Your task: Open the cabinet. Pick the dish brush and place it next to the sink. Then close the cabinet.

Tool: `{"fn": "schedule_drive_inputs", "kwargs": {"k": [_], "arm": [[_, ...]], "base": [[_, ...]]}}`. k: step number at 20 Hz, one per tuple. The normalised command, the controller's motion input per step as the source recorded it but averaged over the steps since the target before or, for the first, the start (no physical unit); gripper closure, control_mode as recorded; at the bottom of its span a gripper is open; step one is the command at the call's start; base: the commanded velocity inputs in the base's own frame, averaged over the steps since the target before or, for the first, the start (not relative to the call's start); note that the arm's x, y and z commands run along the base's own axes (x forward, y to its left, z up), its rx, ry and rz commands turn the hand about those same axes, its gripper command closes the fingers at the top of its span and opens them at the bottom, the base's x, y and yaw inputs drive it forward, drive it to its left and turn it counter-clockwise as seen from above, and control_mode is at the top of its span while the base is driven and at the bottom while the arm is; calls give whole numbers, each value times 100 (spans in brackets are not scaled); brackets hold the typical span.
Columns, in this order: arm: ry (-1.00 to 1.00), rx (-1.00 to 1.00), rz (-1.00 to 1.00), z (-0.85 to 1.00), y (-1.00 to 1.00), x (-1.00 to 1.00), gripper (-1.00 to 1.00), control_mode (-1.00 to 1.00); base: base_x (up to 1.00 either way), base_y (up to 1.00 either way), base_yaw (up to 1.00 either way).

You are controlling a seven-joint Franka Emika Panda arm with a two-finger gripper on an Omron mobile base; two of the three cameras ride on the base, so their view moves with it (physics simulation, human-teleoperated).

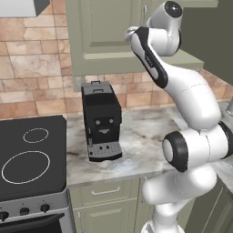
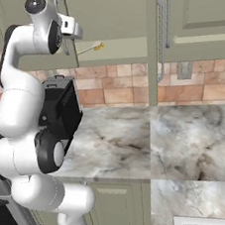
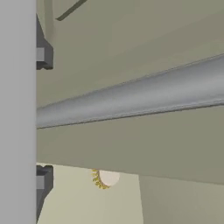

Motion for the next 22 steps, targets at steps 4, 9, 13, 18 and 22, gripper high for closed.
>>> {"fn": "schedule_drive_inputs", "kwargs": {"k": [4,9,13,18,22], "arm": [[-7,-7,0,0,11,17,100,-100],[-8,-6,-2,0,18,2,100,-100],[-3,-2,-8,0,25,2,100,-100],[-1,-1,-11,0,27,3,100,-100],[0,0,-10,0,26,3,100,-100]], "base": [[0,0,0],[0,0,0],[0,0,0],[0,0,0],[0,0,0]]}}
